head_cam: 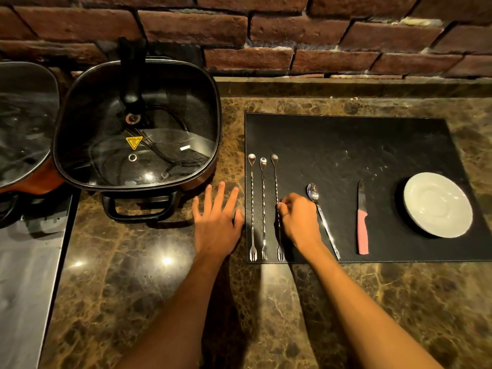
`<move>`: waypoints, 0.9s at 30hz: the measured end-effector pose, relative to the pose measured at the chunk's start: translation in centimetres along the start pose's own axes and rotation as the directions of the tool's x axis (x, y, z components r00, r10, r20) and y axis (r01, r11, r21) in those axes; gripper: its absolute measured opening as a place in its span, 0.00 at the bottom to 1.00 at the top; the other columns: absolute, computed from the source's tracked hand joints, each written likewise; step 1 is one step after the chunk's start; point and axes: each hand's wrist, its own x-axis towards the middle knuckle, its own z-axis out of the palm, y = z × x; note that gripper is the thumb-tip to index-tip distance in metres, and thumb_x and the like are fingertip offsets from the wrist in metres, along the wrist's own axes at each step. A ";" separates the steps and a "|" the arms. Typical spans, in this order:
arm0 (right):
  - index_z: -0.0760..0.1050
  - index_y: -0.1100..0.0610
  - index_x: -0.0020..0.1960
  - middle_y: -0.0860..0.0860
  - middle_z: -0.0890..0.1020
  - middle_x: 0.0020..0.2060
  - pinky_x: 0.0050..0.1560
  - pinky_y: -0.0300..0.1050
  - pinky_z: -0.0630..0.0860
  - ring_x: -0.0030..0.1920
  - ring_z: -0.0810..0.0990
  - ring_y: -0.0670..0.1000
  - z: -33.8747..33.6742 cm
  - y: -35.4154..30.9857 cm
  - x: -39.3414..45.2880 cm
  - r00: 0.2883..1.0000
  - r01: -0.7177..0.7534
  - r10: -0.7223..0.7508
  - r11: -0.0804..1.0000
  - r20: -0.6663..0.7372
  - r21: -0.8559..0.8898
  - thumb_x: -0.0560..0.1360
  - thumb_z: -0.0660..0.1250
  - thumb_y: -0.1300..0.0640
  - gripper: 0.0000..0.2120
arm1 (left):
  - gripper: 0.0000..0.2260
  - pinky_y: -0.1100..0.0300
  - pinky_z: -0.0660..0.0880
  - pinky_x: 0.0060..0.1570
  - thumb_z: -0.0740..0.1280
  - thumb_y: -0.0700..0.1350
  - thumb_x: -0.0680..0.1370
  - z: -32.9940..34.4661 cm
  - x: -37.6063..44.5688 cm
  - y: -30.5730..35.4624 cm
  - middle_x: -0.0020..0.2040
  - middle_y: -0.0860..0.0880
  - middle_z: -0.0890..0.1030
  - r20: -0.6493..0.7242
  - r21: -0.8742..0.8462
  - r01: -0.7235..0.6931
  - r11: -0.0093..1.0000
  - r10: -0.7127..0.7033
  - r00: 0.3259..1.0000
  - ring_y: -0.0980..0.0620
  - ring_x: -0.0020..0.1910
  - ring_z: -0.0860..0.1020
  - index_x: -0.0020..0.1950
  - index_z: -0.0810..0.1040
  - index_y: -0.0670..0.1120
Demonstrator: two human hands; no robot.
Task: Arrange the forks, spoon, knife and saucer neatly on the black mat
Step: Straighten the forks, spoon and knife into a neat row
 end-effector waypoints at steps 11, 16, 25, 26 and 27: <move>0.80 0.59 0.45 0.58 0.85 0.42 0.46 0.46 0.73 0.49 0.81 0.60 -7.3 7.1 -2.5 0.989 -0.122 0.126 0.991 -0.082 0.060 0.75 0.63 0.62 0.07 | 0.28 0.41 0.53 0.79 0.50 0.57 0.82 -2.9 -1.3 2.1 0.83 0.42 0.60 0.068 -0.242 0.056 0.969 -0.041 0.997 0.41 0.83 0.54 0.80 0.67 0.49; 0.80 0.59 0.46 0.60 0.84 0.43 0.49 0.49 0.76 0.49 0.81 0.61 -8.1 7.9 -2.3 0.991 -0.133 0.134 0.991 -0.026 0.029 0.74 0.63 0.63 0.07 | 0.24 0.42 0.67 0.74 0.63 0.50 0.78 -2.1 -8.1 10.8 0.77 0.40 0.71 -0.140 -0.234 -0.403 0.885 0.380 0.914 0.39 0.78 0.67 0.74 0.75 0.48; 0.76 0.62 0.48 0.61 0.82 0.46 0.41 0.49 0.72 0.48 0.80 0.64 -6.6 7.1 -1.5 0.999 0.016 -0.009 0.982 0.036 -0.190 0.75 0.67 0.59 0.06 | 0.29 0.32 0.51 0.74 0.60 0.65 0.79 1.5 -13.2 16.7 0.79 0.46 0.68 0.305 -0.075 -0.624 0.778 0.614 0.728 0.39 0.81 0.61 0.78 0.64 0.57; 0.76 0.62 0.48 0.61 0.81 0.46 0.40 0.49 0.70 0.48 0.80 0.64 -6.5 7.2 -1.5 0.999 0.030 -0.023 0.977 0.034 -0.209 0.75 0.67 0.59 0.05 | 0.29 0.32 0.51 0.74 0.60 0.65 0.79 1.5 -13.3 16.7 0.79 0.47 0.68 0.303 -0.085 -0.616 0.783 0.609 0.733 0.39 0.81 0.61 0.78 0.65 0.57; 0.76 0.62 0.48 0.62 0.81 0.46 0.39 0.49 0.69 0.48 0.80 0.65 -6.4 7.3 -1.4 0.999 0.036 -0.030 0.975 0.033 -0.219 0.75 0.65 0.60 0.05 | 0.29 0.33 0.51 0.74 0.60 0.65 0.78 1.6 -13.3 16.8 0.79 0.47 0.68 0.293 -0.095 -0.606 0.789 0.604 0.741 0.39 0.81 0.61 0.78 0.65 0.57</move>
